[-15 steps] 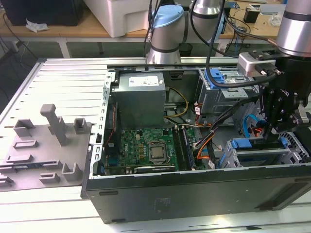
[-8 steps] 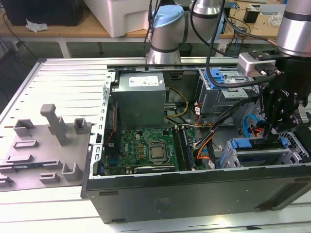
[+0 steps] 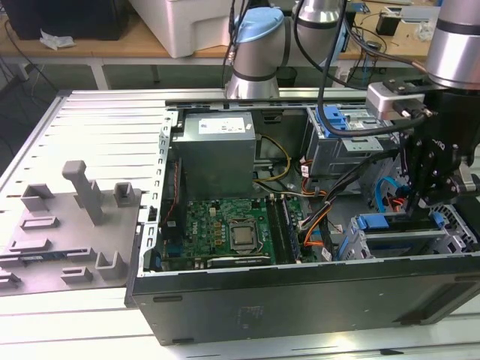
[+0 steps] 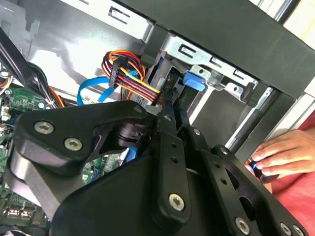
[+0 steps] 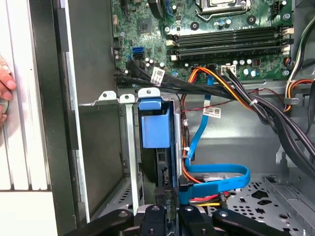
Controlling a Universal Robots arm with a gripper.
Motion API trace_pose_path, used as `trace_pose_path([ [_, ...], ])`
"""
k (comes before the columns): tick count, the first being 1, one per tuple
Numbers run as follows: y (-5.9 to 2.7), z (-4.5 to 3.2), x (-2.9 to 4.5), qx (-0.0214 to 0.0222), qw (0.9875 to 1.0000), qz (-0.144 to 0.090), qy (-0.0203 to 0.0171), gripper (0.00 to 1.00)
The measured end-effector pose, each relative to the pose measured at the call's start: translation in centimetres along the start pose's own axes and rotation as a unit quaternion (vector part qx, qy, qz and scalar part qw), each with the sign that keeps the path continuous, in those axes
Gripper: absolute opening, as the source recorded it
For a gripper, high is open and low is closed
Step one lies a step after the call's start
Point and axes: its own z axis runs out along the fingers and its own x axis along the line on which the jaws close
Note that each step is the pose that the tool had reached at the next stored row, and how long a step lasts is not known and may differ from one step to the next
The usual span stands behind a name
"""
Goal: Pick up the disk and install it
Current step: 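Insert the first disk wire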
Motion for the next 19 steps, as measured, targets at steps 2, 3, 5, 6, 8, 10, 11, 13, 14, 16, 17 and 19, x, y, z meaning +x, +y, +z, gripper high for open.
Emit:
trace_pose_path([
  [2, 0.00, 0.02, -0.01, 0.0000, 1.0000, 0.000, -0.0002, 0.17],
  [3, 0.00, 0.02, 0.00, 0.0000, 1.0000, 0.000, -0.0002, 0.17],
  [5, 0.00, 0.03, -0.01, 0.0000, 1.0000, 0.000, -0.0002, 0.17],
  [6, 0.00, 0.04, -0.01, 0.0000, 1.0000, 0.000, -0.0002, 0.17],
  [8, 0.01, 0.04, -0.01, 0.0000, 1.0000, 0.000, -0.0001, 0.17],
  [10, 0.01, 0.05, -0.01, 0.0000, 1.0000, 0.000, -0.0002, 0.17],
  [11, 0.01, 0.05, -0.01, 0.0000, 1.0000, 0.000, -0.0002, 0.17],
  [13, 0.00, 0.06, -0.01, 0.0000, 1.0000, 0.000, -0.0002, 0.17],
  [14, 0.00, 0.05, -0.01, 0.0000, 1.0000, 0.000, -0.0003, 0.17],
  [16, 0.00, -0.03, 0.00, 0.0000, 1.0000, 0.000, -0.0005, 0.17],
  [17, 0.00, -0.06, 0.01, 0.0000, 1.0000, 0.000, -0.0004, 0.17],
  [19, 0.00, -0.19, 0.02, -0.0001, 1.0000, 0.000, -0.0006, 0.17],
])
